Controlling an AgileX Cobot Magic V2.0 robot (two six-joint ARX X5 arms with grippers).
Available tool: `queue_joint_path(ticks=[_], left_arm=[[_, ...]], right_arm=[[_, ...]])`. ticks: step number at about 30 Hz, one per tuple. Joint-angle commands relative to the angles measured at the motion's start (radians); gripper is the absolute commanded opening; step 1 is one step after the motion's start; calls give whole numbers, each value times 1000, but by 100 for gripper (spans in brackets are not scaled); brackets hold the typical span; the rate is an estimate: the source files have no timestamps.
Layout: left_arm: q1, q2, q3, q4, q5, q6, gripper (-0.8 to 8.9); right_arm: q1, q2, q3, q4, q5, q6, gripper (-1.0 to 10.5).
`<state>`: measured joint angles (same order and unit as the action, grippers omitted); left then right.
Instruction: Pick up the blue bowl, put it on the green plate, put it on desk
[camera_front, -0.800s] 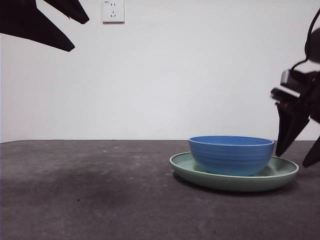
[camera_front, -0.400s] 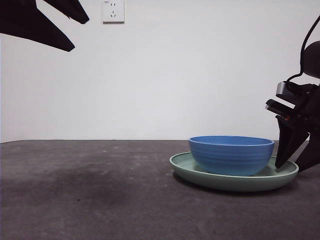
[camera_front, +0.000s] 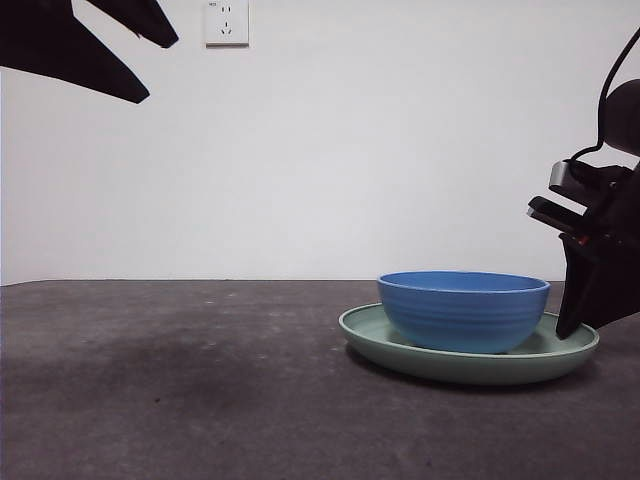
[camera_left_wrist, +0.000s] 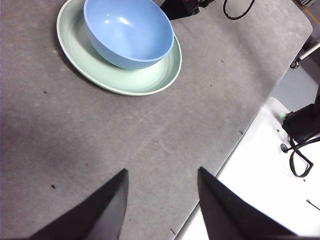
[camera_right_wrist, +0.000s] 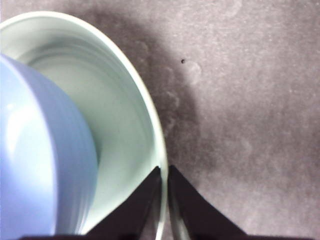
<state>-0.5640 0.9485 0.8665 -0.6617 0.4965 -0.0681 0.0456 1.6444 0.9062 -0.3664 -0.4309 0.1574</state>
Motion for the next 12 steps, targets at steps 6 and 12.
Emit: queue_joint_path(ticks=[6,12], left_arm=[[-6,5,8,4,5,11,222],[-6,5,8,5,5,11,223]], right_arm=[[-3,-34,16,19,-73,43,13],[5,-104,16,24,-118,75,13]])
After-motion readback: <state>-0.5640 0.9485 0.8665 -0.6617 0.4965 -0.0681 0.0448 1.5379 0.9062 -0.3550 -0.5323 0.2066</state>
